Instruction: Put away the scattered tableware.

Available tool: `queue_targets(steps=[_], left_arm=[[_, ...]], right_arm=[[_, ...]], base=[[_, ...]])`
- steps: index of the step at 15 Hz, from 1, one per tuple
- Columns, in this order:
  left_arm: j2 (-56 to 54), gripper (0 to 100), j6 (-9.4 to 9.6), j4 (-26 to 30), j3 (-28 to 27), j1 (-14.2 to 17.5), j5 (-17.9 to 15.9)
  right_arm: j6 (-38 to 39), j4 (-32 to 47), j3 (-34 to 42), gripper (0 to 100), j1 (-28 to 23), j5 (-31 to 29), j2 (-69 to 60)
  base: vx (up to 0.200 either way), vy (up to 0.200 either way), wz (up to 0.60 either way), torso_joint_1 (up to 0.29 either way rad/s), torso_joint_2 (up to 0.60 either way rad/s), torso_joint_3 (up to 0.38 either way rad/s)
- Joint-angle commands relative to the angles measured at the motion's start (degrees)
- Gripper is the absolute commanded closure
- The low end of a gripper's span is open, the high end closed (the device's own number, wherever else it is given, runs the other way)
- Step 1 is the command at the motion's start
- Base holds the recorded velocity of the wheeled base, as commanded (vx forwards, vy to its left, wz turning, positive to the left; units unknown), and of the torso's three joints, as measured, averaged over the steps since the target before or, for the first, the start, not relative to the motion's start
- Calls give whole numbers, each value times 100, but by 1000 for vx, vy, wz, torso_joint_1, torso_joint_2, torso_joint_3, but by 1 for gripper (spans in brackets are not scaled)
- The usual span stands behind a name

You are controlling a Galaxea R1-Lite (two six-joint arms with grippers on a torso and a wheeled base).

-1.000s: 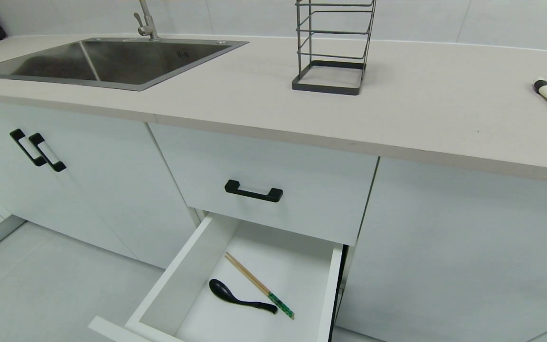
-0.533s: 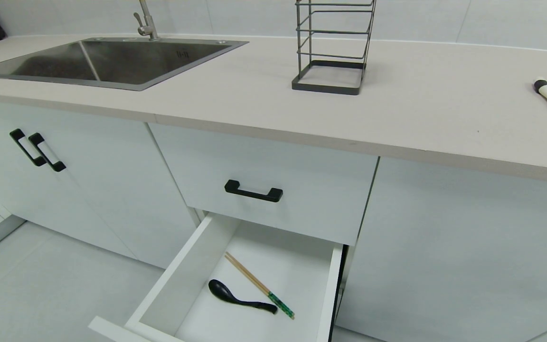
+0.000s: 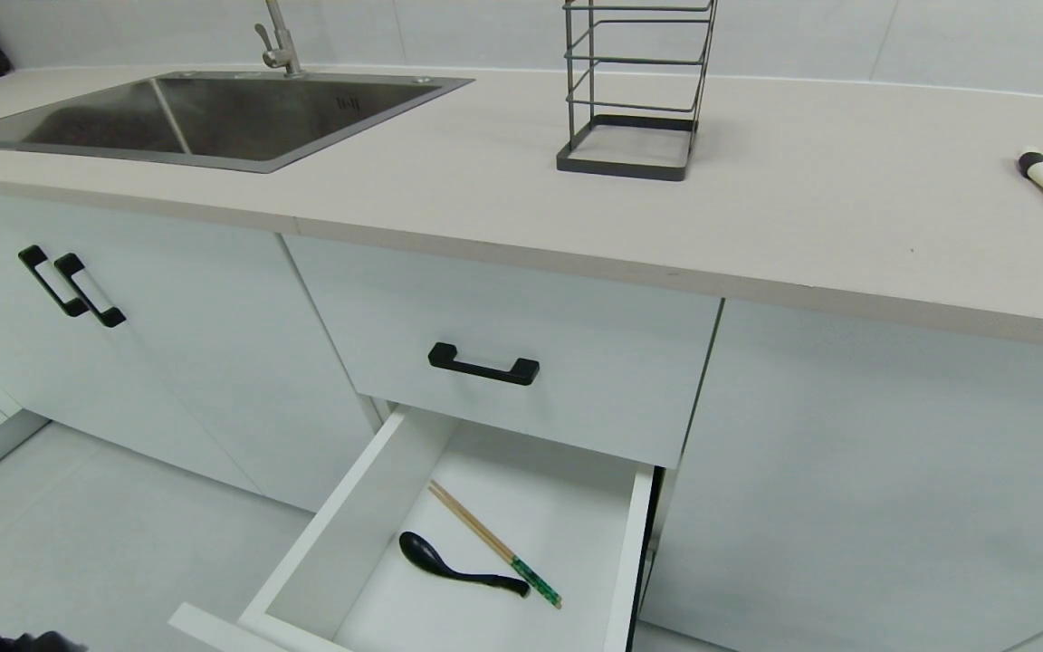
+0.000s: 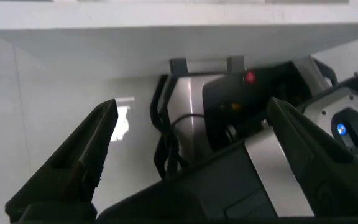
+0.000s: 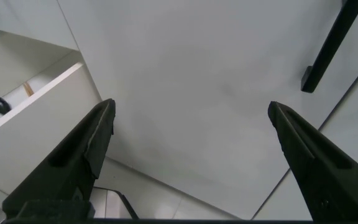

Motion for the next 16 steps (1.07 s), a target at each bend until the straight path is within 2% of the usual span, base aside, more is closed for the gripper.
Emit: queue_targets(steps=[1,4,5,6,8,12,13,16], left_arm=[[964,0,7,-65,-84,-194,0],[2309,0,297,-909,-137,-325,405],[2441,0,253,-1049,-145,-545,440],[2467,0,191,-1102,-163,-695,545],[2590,0,51,-1102,-312,-765,941],[2617,0,-591,-1102,-567,-1152,1134],[2678,0,-661,-1102,-594,-1204,1187],[2757,0,-661,-1111,-602,-1239,1204]], right_arm=[[6,-1,0,0,4,3,11],[33,-1,0,0,4,12,11],[33,-1,0,0,4,12,11],[33,-1,0,0,4,12,11],[33,-1,0,0,4,12,11],[24,-1,0,0,4,12,11],[24,-1,0,0,4,12,11],[33,-1,0,0,4,12,11]], base=[[0,0,0,0,0,0],[0,0,0,0,0,0],[0,0,0,0,0,0],[0,0,0,0,0,0],[0,0,0,0,0,0],[0,0,0,0,0,0],[0,0,0,0,0,0],[0,0,0,0,0,0]])
